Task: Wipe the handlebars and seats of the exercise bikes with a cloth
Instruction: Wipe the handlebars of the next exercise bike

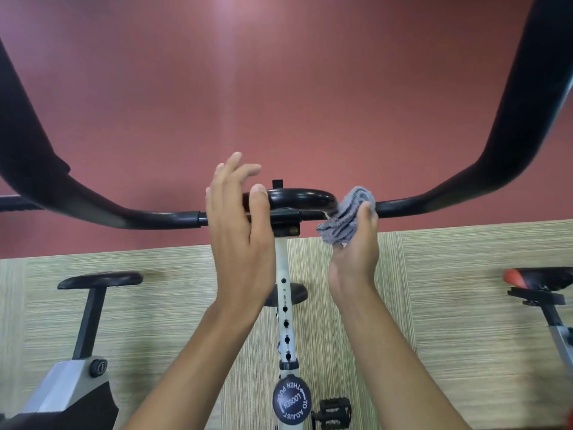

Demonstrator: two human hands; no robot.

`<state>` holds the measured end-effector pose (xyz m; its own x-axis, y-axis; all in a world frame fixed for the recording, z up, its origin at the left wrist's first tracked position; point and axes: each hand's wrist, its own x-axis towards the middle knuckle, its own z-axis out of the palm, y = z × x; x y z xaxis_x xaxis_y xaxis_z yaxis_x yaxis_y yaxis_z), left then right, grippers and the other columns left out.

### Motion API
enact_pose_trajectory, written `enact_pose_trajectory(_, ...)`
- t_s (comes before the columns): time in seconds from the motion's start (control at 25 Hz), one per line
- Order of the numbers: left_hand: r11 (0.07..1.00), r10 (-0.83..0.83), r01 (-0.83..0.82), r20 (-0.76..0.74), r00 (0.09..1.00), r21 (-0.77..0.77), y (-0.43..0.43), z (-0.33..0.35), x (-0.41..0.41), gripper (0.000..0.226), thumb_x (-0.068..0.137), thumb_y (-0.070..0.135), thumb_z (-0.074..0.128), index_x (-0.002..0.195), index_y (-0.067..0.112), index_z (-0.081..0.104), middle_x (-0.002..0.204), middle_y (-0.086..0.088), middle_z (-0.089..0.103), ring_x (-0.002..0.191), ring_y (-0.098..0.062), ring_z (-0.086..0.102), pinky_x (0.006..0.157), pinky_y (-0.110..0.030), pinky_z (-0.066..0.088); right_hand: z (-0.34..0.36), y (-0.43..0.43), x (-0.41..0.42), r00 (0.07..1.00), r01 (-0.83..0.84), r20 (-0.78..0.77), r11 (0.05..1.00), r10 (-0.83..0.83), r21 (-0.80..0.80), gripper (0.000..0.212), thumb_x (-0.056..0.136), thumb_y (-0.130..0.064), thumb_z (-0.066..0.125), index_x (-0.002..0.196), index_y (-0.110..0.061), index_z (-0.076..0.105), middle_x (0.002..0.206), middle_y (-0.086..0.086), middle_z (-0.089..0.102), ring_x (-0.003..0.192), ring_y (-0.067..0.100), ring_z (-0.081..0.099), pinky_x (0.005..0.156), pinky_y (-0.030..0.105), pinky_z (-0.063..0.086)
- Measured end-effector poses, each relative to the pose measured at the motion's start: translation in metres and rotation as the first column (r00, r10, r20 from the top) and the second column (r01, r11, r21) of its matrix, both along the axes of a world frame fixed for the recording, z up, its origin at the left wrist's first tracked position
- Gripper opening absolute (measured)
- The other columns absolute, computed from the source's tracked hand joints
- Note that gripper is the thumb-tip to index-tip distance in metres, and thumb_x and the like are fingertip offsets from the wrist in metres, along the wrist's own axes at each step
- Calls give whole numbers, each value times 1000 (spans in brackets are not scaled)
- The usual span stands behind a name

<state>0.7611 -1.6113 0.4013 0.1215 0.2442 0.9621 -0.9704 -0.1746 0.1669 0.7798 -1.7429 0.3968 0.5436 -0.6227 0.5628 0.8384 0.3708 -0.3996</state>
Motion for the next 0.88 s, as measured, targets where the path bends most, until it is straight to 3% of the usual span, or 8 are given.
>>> enact_pose_trajectory(0.16,1000,-20,21,14,1000,-13,6,-21,3,27,102,18,44,126,22,56,142,9,49,141,-15,37,114,-47,33,-13,1,-7,916,-398,100,854,388,335,53,98,-51,53,135,-14,55,130,12,63,120,27,61,109,45,45)
enact_pose_trajectory(0.28,999,9,-9,2,1000,-34,20,-26,17,31,102,14,47,131,22,53,136,9,52,134,-10,42,114,-36,34,-29,8,-10,896,-421,32,824,443,379,36,91,-27,70,121,-10,60,129,16,62,117,31,63,107,48,47)
enact_pose_trajectory(0.36,996,76,-78,-48,996,-43,34,-27,32,32,101,14,47,131,22,53,134,10,52,132,-7,43,114,-35,34,-41,16,-3,899,-372,-68,836,433,404,23,93,-11,65,115,-8,60,124,16,63,109,30,65,103,46,50)
enact_pose_trajectory(0.44,962,273,-271,-68,960,41,50,-27,51,36,97,16,47,132,18,53,139,5,51,137,-13,40,118,-44,28,-51,36,9,949,-187,-193,939,248,289,21,97,-8,59,116,-17,62,118,8,67,103,22,68,97,41,55)
enact_pose_trajectory(0.52,845,516,-508,-8,856,169,65,-20,72,39,95,14,51,134,13,53,146,-3,47,144,-22,33,123,-51,15,-59,56,22,956,228,-184,973,-231,-38,26,98,-8,59,114,-28,64,113,-6,69,98,5,68,94,31,56)
enact_pose_trajectory(0.6,686,689,-679,68,722,262,77,-11,93,45,94,13,55,138,9,49,151,-10,42,147,-29,27,124,-51,5,-62,63,40,764,630,79,713,-641,-306,40,92,2,64,123,-23,67,125,-9,66,113,3,63,100,22,50)
enact_pose_trajectory(0.68,581,762,-737,89,642,344,85,-5,110,51,94,16,54,143,8,43,154,-14,37,149,-32,23,124,-51,1,-58,53,67,536,821,264,423,-802,-382,57,81,16,67,128,-16,67,133,0,57,126,17,52,106,16,41)
enact_pose_trajectory(0.88,505,805,-769,107,583,391,83,-15,136,59,90,13,59,145,4,41,149,-17,43,145,-37,29,122,-54,12,-47,58,95,341,831,275,152,-899,-535,65,66,16,65,124,-12,68,126,-1,57,123,21,41,101,40,46)
